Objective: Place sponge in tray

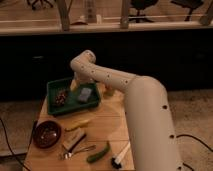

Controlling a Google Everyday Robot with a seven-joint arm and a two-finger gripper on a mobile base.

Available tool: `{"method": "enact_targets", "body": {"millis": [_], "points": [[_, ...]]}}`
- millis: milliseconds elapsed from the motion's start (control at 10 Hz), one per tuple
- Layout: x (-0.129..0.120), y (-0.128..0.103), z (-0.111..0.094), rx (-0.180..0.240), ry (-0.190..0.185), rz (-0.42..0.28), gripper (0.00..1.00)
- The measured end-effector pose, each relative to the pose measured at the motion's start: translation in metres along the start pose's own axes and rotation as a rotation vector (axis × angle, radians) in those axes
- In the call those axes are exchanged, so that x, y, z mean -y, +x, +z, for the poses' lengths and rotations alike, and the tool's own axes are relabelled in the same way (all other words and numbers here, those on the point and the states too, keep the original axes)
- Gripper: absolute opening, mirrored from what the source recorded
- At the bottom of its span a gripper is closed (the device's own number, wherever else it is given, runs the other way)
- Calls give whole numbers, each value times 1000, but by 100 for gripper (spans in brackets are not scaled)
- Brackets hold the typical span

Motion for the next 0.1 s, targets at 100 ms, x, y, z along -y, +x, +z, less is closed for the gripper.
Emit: {"method": "enact_targets", "body": {"millis": [100], "points": [[0, 0, 0, 0, 0, 0, 80]]}}
